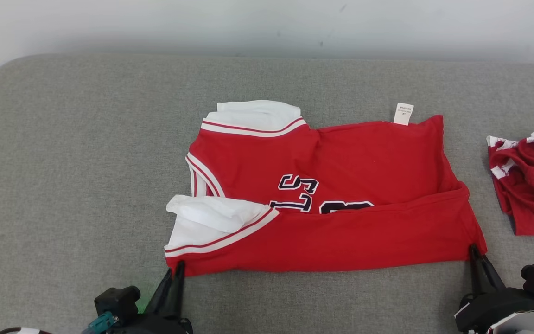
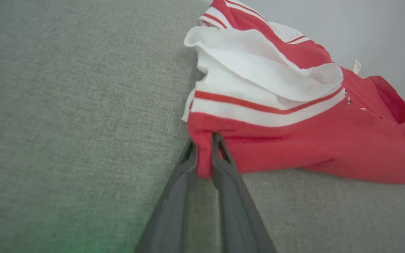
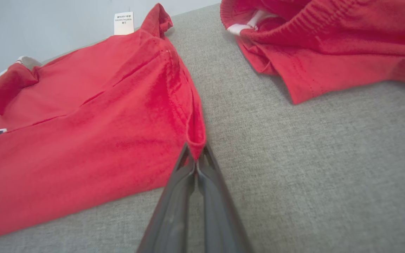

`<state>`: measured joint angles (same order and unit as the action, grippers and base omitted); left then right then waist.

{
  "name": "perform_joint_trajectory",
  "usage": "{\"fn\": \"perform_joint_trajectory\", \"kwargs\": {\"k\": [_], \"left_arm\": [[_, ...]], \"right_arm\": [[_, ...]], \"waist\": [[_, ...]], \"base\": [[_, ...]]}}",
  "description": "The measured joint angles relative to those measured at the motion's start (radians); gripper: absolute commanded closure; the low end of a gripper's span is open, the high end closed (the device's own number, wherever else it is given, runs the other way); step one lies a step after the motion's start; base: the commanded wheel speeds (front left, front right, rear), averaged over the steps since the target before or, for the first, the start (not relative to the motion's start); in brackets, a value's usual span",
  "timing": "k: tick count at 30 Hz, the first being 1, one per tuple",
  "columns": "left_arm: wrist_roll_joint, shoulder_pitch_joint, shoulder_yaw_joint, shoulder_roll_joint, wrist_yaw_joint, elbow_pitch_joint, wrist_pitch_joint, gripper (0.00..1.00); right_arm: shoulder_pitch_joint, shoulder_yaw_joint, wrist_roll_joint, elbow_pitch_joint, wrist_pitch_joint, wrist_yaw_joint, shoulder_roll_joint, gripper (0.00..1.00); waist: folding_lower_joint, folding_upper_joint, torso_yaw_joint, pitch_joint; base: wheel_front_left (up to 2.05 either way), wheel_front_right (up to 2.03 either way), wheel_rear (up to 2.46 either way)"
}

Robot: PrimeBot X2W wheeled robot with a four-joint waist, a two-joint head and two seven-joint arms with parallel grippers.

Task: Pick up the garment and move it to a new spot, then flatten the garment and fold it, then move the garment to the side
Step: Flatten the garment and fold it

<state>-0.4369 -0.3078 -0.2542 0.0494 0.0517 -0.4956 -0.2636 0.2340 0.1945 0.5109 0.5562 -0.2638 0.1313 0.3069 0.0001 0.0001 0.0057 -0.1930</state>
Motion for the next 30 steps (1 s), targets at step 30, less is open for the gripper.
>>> {"fn": "perform_joint_trajectory", "kwargs": {"k": [30], "left_arm": [[0.133,0.144,0.193,-0.007,0.009,-0.195,0.0,1.0]], "right_arm": [[-0.226,0.076,0.033,0.004,0.001,0.0,-0.029,1.0]], "waist": [[-0.0002,-0.0002,-0.017,0.215]], "base": [[0.0,0.0,0.0]]}}
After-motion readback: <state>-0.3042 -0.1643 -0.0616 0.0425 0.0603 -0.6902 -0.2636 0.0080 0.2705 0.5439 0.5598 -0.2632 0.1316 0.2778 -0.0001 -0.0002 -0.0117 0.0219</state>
